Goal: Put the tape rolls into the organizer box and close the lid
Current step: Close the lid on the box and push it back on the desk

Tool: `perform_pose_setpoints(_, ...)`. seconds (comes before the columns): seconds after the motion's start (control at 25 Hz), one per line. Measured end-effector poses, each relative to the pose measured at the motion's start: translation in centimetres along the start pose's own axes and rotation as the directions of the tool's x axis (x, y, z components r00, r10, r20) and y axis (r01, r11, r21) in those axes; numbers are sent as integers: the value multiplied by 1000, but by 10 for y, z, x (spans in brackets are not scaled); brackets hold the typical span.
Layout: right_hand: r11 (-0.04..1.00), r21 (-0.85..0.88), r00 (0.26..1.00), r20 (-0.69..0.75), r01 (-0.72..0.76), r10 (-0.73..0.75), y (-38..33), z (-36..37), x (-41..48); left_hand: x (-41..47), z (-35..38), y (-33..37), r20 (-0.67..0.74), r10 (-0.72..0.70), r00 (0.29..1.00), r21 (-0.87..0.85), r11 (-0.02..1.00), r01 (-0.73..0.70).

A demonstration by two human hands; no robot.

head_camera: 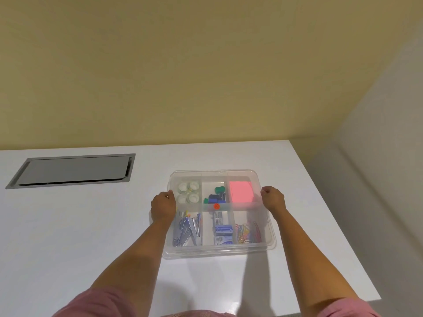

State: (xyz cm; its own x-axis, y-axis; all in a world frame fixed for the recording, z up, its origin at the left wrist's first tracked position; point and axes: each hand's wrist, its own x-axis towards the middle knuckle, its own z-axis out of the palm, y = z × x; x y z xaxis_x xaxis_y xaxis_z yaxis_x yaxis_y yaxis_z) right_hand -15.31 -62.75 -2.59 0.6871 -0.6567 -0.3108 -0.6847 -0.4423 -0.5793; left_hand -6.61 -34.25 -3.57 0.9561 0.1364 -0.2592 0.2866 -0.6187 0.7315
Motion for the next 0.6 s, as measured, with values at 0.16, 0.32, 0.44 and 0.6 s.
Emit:
perform_pose_setpoints(0.16, 977, 195, 997, -1, -80, 81, -3, 2, 17, 20, 3, 13, 26, -81, 996, -64, 995, 83)
perform_pose_setpoints(0.32, 885, 426, 982, 88, -187, 165, -12, 5, 37, 44, 11, 22, 30, -112, 993, -108, 987, 115)
perform_pose_setpoints(0.44, 831, 512, 975, 80, -218, 206, -22, 10, 54, 59, 17, 29, 18, -117, 993, -127, 985, 118)
perform_pose_setpoints(0.6, 766, 601, 965, 37, -230, 261, -31, 19, 72, 71, 24, 30, -16, -115, 993, -148, 983, 112)
